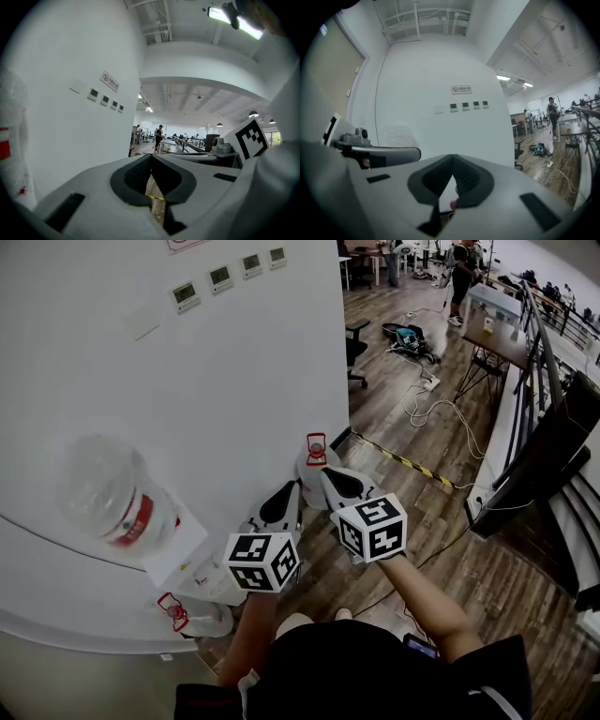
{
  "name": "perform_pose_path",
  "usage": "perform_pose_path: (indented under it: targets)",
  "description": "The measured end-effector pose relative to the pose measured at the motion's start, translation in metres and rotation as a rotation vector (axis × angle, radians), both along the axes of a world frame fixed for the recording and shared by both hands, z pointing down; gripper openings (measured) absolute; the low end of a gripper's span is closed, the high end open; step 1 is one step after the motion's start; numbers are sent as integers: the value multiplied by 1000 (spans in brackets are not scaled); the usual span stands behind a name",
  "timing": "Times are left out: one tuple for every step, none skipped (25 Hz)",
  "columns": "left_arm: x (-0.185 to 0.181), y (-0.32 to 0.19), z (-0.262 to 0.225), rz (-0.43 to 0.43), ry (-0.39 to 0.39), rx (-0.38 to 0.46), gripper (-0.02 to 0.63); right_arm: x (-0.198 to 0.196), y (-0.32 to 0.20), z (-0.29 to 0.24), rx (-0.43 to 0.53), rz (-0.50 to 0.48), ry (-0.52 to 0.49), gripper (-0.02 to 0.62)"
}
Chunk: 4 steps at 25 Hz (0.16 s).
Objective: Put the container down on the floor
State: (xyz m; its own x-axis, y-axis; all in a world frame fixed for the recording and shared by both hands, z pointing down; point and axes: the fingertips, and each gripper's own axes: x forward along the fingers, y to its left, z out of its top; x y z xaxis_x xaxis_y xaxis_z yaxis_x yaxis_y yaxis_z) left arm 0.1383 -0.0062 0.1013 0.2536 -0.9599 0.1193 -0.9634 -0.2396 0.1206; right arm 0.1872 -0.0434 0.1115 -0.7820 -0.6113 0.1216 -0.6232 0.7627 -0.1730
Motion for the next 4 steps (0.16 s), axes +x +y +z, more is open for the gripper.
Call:
perform_pose_path:
  targets:
    - [-4, 1, 0, 0, 4, 1, 17, -4, 2, 0, -1, 0, 1, 29]
    - [-8, 2, -1, -1, 8, 1, 17, -7, 3, 0, -3, 0, 2, 29]
    - [-12, 4, -2, -1, 12, 1, 17, -11, 5, 0, -6, -1, 3, 29]
    - [-16, 5, -2, -1, 16, 2, 17, -15, 6, -1, -8, -1, 4, 29]
